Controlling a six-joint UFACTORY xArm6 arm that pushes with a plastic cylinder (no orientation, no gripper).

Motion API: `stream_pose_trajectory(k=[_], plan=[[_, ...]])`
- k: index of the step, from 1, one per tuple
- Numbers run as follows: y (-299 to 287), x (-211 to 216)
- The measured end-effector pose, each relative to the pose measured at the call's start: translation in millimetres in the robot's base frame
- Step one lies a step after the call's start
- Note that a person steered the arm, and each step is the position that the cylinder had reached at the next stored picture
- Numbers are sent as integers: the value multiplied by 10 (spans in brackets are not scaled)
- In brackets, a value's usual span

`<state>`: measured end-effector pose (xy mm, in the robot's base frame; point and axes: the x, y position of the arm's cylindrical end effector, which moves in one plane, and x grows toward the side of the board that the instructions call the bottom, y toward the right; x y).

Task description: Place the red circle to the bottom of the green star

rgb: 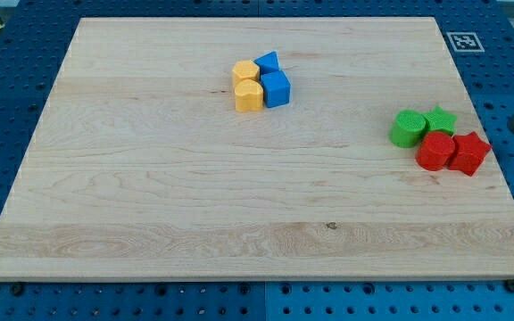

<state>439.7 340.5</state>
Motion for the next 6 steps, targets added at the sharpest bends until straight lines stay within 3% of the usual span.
stream_pose_trajectory(k=[2,4,6], plan=[[-139,25],[-651,99],[-1100,-111]])
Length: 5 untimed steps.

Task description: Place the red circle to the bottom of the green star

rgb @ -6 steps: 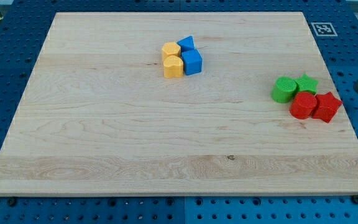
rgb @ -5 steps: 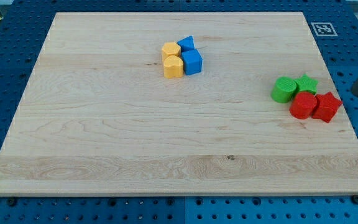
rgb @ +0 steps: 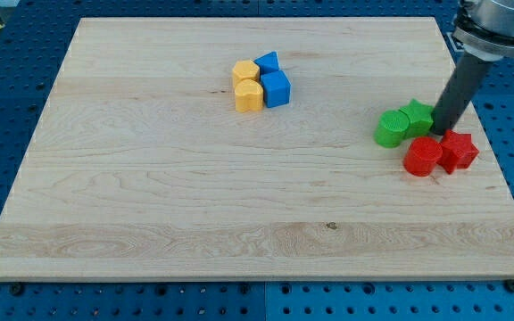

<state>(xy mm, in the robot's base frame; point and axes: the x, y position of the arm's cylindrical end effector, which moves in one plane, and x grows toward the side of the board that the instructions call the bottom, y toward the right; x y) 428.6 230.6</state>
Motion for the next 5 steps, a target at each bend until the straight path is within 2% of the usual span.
stream_pose_trajectory(k=[3,5], plan=[[-432,7],[-448,-140]])
